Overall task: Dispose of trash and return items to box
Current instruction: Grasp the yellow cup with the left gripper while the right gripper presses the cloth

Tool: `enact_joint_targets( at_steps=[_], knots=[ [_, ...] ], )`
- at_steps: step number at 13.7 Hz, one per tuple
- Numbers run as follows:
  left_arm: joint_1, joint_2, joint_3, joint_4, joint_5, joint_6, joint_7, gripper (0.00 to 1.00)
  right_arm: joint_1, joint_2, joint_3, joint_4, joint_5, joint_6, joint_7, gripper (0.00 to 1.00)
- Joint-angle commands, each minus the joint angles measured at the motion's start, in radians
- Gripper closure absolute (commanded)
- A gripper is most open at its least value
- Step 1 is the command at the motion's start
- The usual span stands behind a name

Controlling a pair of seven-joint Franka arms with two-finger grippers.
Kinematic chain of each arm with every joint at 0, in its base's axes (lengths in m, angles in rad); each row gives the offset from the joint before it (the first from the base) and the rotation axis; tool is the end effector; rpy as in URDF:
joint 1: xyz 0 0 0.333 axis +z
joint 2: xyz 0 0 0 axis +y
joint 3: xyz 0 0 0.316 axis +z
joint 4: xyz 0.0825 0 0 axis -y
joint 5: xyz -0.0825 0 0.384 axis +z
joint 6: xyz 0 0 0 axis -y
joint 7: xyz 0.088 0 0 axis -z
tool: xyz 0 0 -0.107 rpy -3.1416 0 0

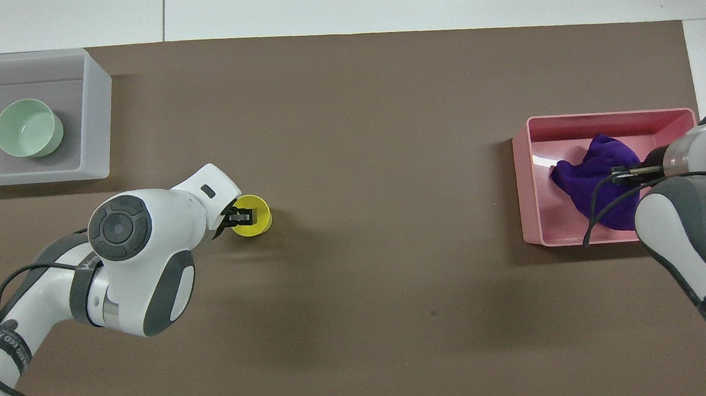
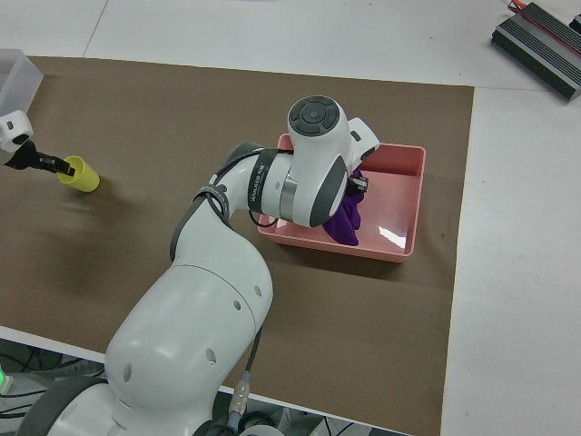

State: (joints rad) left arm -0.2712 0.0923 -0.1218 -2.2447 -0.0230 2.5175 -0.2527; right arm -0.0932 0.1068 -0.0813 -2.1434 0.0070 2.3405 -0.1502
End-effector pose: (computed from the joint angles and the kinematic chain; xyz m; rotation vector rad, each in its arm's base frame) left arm 0.5092 -0.2104 0.3441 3.0435 -0.1849 0.2498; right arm 0.5551 -0.0972 0.3629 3.1202 -0.0438 0.1388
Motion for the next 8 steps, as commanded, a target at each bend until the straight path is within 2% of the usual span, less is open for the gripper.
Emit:
enact_joint_targets(
  at_steps=[1,2,3,4,8],
  knots=[
    [-0.020,-0.023,0.016,-0.030,0.012,0.026,-0.014,1.00,-0.002,0.022,0.005,-0.006,-0.010,0.034,0.041,0.68],
    [-0.019,-0.014,0.017,0.005,0.012,0.018,-0.013,1.00,-0.002,0.022,0.006,-0.006,-0.009,0.036,0.043,0.52],
    [-0.020,-0.003,0.017,0.045,0.012,-0.003,-0.013,1.00,-0.002,0.022,0.006,-0.006,-0.009,0.036,0.043,0.29],
    [-0.019,-0.009,0.017,0.043,0.012,-0.037,-0.008,1.00,-0.002,0.022,0.005,-0.006,-0.009,0.034,0.043,0.00],
    [0.056,-0.048,0.027,0.063,0.012,-0.121,0.010,1.00,0.003,0.007,0.015,0.019,-0.010,0.019,0.043,0.00]
  ],
)
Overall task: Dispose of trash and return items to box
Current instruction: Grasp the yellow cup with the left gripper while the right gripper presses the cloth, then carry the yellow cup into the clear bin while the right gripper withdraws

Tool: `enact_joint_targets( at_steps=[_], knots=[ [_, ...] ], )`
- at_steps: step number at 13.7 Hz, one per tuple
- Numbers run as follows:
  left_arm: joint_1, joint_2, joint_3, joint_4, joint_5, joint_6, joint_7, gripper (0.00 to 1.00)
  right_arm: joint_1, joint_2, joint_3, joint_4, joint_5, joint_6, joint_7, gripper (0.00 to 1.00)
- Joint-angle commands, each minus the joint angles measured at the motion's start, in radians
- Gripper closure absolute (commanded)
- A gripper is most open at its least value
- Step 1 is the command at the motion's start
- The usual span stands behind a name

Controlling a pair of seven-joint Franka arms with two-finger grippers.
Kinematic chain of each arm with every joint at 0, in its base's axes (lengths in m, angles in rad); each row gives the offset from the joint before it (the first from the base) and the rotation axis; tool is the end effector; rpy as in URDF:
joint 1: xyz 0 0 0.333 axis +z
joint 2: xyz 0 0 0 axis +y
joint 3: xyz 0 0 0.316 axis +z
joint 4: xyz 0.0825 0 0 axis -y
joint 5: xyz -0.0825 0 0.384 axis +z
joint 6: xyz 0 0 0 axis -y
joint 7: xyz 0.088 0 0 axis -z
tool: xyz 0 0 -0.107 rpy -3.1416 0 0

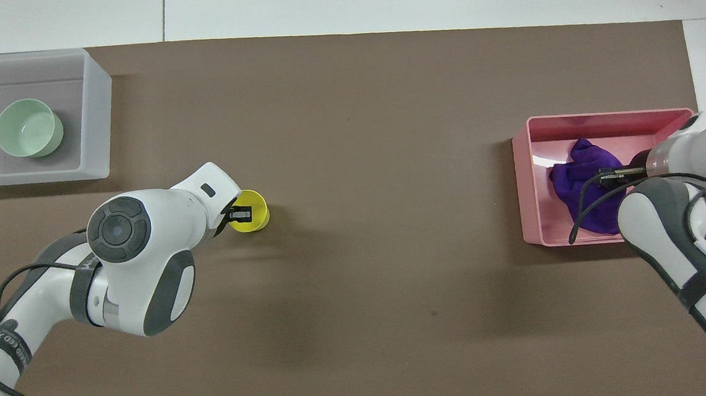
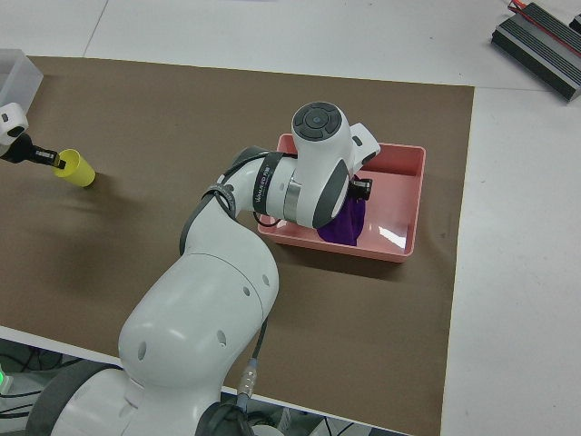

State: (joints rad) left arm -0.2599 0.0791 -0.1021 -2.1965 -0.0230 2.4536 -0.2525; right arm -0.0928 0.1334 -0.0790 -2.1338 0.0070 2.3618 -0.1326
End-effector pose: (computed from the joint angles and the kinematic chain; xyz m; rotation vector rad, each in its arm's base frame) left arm 0.5227 -0.1974 0.3660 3.0513 -0.1405 0.2491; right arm 0.5608 -0.0966 0.3542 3.1178 -0.0666 0.1453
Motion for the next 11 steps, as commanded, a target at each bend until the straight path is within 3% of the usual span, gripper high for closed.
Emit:
enact_joint_targets(
  at_steps=[1,5,8,11],
  knots=[
    [0.068,-0.036,0.007,0.026,0.014,-0.058,0.025,1.00,0.016,-0.026,0.013,0.014,-0.010,-0.007,0.028,0.00],
    [0.211,-0.074,0.007,0.066,0.014,-0.064,0.155,1.00,0.091,-0.046,0.012,0.028,-0.012,-0.051,0.180,0.00],
    [0.309,-0.056,0.005,0.161,0.014,-0.099,0.251,1.00,0.091,-0.083,0.013,0.133,-0.012,-0.235,0.191,0.00],
    [0.387,0.008,0.005,0.299,0.012,-0.139,0.300,1.00,0.090,-0.138,0.010,0.202,-0.013,-0.375,0.191,0.00]
  ],
)
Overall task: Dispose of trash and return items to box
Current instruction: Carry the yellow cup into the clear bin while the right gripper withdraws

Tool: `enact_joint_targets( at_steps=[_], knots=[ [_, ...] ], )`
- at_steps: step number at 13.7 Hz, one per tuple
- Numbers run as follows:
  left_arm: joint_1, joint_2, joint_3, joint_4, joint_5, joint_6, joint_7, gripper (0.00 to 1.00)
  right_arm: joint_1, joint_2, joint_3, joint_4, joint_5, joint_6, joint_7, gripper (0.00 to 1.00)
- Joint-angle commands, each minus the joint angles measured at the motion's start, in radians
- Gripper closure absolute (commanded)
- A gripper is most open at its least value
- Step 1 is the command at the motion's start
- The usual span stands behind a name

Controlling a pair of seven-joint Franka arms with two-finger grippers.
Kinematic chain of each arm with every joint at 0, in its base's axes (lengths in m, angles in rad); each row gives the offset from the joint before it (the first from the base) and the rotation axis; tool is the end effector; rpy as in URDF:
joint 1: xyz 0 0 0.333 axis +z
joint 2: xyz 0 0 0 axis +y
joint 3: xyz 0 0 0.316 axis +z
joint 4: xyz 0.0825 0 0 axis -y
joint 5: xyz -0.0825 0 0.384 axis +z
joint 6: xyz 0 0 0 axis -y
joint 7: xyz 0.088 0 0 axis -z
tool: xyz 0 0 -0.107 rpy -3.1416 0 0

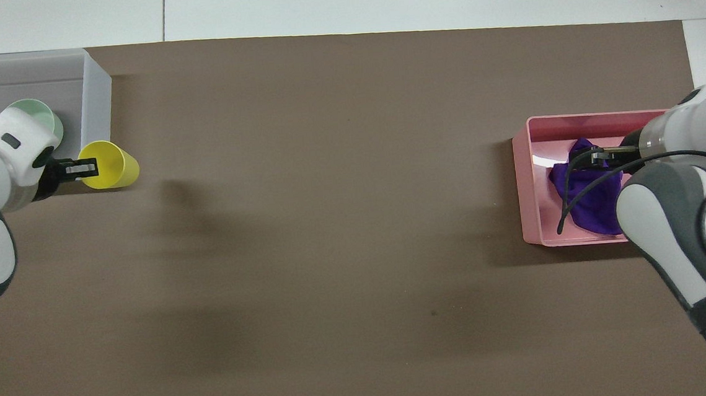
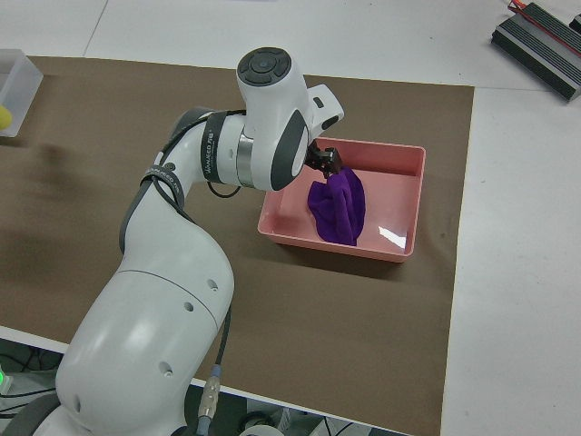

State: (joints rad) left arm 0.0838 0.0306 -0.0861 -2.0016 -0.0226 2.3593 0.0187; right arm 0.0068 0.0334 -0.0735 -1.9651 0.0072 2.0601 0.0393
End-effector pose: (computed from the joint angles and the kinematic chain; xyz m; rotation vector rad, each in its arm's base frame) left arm 0.5904 -0.0013 0.4763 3.0816 -0.0110 0.5089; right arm 0.5698 -0.0373 0.4605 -3.1323 0.1710 -0.0969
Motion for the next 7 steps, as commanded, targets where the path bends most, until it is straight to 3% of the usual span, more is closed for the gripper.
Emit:
enact_joint_targets(
  at_steps=[1,4,7],
  knots=[
    [0.066,0.092,-0.011,0.148,0.012,-0.048,0.047,1.00,-0.010,-0.056,0.004,0.057,-0.015,-0.116,0.019,0.00],
    [0.125,0.201,-0.011,0.315,0.013,-0.110,0.110,1.00,-0.017,-0.063,0.001,0.185,-0.016,-0.271,0.011,0.00],
    [0.174,0.281,-0.014,0.389,0.007,-0.138,0.141,1.00,-0.021,-0.063,0.000,0.293,-0.016,-0.397,0.008,0.00]
  ],
)
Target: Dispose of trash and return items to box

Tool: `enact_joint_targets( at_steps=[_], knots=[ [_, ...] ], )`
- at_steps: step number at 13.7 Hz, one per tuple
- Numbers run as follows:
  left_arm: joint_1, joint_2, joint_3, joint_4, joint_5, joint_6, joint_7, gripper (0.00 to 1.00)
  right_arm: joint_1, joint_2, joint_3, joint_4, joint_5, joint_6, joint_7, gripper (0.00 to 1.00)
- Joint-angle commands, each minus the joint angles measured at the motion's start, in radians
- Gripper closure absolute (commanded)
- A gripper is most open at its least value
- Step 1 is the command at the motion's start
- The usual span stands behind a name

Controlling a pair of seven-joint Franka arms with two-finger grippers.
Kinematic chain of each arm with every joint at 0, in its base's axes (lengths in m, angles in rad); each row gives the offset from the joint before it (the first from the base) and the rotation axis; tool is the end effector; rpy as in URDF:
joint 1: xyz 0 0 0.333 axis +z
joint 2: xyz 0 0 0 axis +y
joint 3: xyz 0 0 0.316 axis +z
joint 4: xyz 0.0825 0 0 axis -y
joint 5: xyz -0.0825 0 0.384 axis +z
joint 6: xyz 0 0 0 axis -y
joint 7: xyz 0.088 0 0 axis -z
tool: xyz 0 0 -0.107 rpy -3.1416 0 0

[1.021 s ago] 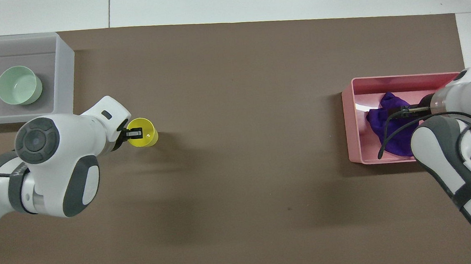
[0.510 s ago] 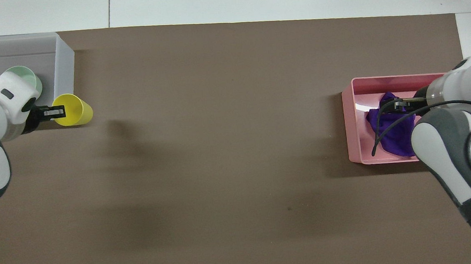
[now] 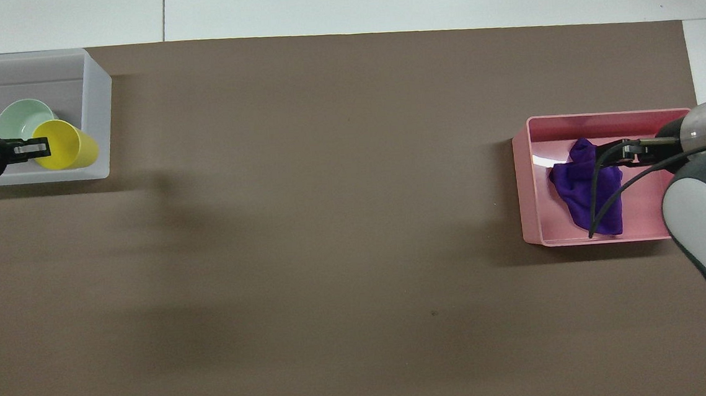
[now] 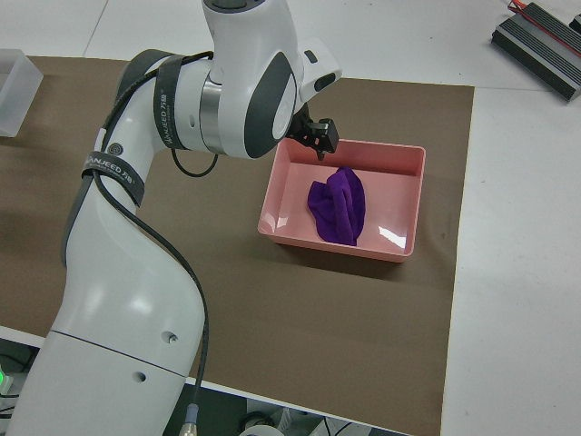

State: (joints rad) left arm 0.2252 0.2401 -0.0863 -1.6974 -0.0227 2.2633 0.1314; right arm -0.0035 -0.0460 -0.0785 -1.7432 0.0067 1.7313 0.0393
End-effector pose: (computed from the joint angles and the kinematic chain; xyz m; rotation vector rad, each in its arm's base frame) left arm 0.6539 0.0956 0.4870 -3.0943 -0.0386 -0.5136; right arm 0.5490 -0.0454 0.5819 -3.1258 0.1913 -0.0535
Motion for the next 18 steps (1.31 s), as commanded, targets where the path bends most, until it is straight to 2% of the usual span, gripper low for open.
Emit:
enact_joint_targets(
  at_steps=[1,4,7,9,16,17,18],
  knots=[
    [0.048,0.108,-0.012,0.125,0.006,-0.045,0.062,1.00,-0.010,0.015,0.002,0.092,-0.016,-0.100,0.008,0.00],
    [0.095,0.201,-0.016,0.199,0.006,-0.033,0.117,1.00,-0.013,0.015,-0.001,0.189,-0.017,-0.214,0.002,0.00],
    [0.137,0.286,-0.018,0.231,0.001,0.007,0.178,1.00,-0.013,-0.003,0.003,0.185,-0.039,-0.239,-0.026,0.00],
    [0.140,0.288,-0.021,0.222,-0.037,0.034,0.177,1.00,-0.010,-0.017,0.003,0.151,-0.037,-0.220,-0.024,0.00],
    [0.140,0.269,-0.020,0.105,-0.079,0.105,0.179,1.00,-0.006,-0.029,0.006,0.163,-0.025,-0.243,-0.027,0.00],
    [0.140,0.268,-0.020,0.104,-0.079,0.096,0.179,0.97,-0.006,-0.031,0.006,0.162,-0.025,-0.251,-0.027,0.00],
    [0.140,0.265,-0.021,0.105,-0.079,0.090,0.177,0.78,-0.004,-0.034,0.006,0.156,-0.027,-0.250,-0.027,0.00]
  ],
)
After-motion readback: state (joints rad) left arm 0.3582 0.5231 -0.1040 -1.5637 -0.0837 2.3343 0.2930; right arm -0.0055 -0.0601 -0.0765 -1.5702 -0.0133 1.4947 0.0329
